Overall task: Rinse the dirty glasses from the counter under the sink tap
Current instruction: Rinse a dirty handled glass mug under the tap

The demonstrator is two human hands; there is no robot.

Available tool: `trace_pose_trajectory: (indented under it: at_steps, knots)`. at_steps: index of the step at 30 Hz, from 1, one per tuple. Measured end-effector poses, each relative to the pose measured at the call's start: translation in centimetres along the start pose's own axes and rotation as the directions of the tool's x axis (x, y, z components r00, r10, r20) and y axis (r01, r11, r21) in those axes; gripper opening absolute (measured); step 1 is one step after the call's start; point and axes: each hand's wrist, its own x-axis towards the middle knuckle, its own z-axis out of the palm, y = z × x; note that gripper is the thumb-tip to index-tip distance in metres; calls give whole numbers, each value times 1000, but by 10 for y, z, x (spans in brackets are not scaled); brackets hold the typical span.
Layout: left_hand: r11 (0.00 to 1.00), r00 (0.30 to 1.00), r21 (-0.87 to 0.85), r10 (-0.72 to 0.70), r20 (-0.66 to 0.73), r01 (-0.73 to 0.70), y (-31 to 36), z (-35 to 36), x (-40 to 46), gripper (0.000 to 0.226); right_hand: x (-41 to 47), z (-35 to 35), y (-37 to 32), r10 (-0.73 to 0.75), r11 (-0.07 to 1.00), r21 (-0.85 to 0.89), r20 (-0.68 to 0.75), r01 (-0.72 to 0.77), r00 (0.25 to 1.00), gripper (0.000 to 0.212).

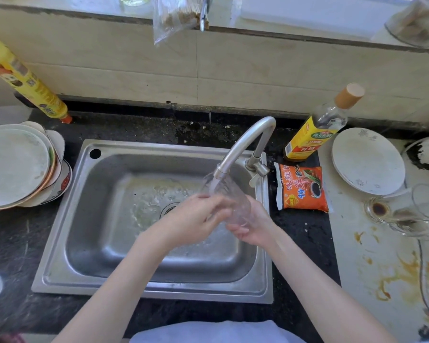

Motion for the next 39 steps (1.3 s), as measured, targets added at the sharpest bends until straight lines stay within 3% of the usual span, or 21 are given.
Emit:
trace_pose_trajectory:
  at_steps: [2, 3, 5, 7, 11, 12, 14, 16, 18, 20, 22, 25, 27, 29, 31, 33, 36, 39]
  knots:
    - [965, 976, 173, 208, -59, -195, -2, -1, -2, 19, 1, -6, 2, 28, 999, 38, 179, -35, 983, 41]
    - [945, 965, 240, 249, -80, -223, -4, 2, -4, 18, -1, -5, 2, 23, 997, 74, 206, -39, 978, 42]
    - [940, 963, 285, 232, -137, -186, -6, 7, -4, 33, -2, -4, 1, 1, 974, 222, 171, -39, 985, 48]
    - [952, 953, 273, 203, -224, -139, -1, 6, 0, 27, -5, -2, 3, -70, 923, 384, 97, 28, 993, 51]
    - [956, 937, 277, 180, -298, -95, 9, 3, 7, 13, -12, 6, 9, -193, 870, 477, 104, 122, 976, 41]
    - [946, 958, 311, 168, -233, -91, 10, 1, 7, 15, -14, 7, 9, -208, 865, 485, 117, 127, 971, 40]
    - [897, 993, 425, 113, 44, -121, 14, -4, 10, 23, -13, 2, 9, -195, 889, 444, 153, 109, 969, 33]
    - [805, 962, 545, 109, 251, -234, 15, -8, 13, 25, -10, 1, 7, -130, 944, 321, 165, 72, 978, 39]
    - [750, 933, 603, 52, 355, -272, 12, -13, 14, 23, -11, 4, 3, -76, 974, 224, 146, 41, 986, 48]
    - [820, 955, 545, 6, 298, -175, 8, -19, 15, 23, -12, 5, -1, -74, 964, 263, 133, 37, 988, 46]
    - [919, 988, 394, -43, 149, -20, 11, -23, 18, 23, -13, 8, -1, -153, 932, 349, 136, 97, 979, 62]
    - [962, 992, 245, -126, 1, 122, 14, -16, 27, 17, -14, 13, 3, -240, 913, 363, 114, 185, 964, 76]
    - [963, 991, 241, -132, 36, 120, 14, -10, 27, 21, -12, 8, 5, -256, 920, 335, 119, 204, 959, 61]
    - [927, 988, 376, -49, 144, -8, 13, -5, 25, 32, -8, 4, 7, -239, 943, 257, 82, 211, 967, 48]
    - [830, 966, 528, 49, 252, -180, 8, -3, 24, 31, -1, 0, 9, -193, 970, 158, 52, 183, 980, 46]
    - [770, 949, 594, 44, 313, -231, 2, -1, 24, 27, 4, 0, 12, -148, 986, 92, 54, 142, 988, 49]
    - [864, 974, 497, -39, 224, -80, -1, 0, 25, 24, 0, 5, 14, -159, 974, 168, 42, 150, 986, 50]
    - [949, 985, 289, -154, 81, 125, 4, 0, 27, 24, -2, 10, 14, -216, 935, 295, 29, 198, 976, 45]
